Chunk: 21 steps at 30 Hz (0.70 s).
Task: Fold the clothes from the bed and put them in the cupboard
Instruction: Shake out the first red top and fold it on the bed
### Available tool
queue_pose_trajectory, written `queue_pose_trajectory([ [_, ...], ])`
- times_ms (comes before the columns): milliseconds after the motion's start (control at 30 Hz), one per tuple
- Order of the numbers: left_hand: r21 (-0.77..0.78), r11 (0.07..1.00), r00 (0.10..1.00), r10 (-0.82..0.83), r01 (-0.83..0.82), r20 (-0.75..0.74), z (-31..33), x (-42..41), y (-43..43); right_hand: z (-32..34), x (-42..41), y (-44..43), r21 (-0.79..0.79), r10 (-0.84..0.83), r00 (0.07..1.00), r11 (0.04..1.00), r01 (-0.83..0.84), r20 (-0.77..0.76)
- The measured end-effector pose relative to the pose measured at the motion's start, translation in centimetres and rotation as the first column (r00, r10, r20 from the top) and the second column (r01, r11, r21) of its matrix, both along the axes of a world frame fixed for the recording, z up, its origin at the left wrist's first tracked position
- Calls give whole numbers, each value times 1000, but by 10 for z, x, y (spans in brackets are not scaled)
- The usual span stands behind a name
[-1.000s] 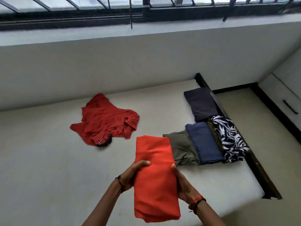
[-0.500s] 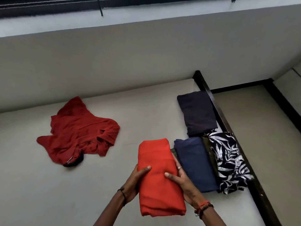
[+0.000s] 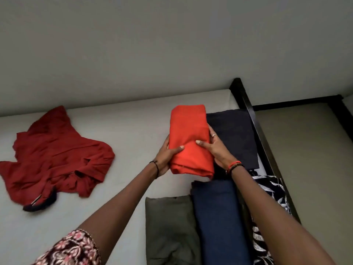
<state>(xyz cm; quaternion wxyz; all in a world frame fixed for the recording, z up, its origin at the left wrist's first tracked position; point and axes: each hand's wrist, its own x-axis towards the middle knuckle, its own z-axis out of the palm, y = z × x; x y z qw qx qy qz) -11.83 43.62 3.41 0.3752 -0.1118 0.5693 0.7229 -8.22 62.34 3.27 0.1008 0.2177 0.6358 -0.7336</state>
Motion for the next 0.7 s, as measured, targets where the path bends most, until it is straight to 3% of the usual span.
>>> queue_pose_trajectory([
  [100,-203,978,998,49,-42,33,-32,-8,11,-33,-12,12,234,97,988,964,-124,123],
  [167,-355,935,999,12,-26,-42,-52,0,13,-51,-7,9,394,143,979,900,-188,142],
  [267,-353,929,994,92,-109,-64,-65,14,15,-56,0,-4,545,46,994,833,-94,101],
  [400,-285,950,983,160,-128,91,-65,31,13,-59,13,-12,656,6,999,754,-31,41],
  [567,-469,881,998,49,-62,-40,-59,37,17,-64,31,-25,727,-9,998,686,-36,58],
  [700,-528,849,1000,-7,-3,-17,-56,29,19,-59,27,-27,726,1,992,681,-93,126],
])
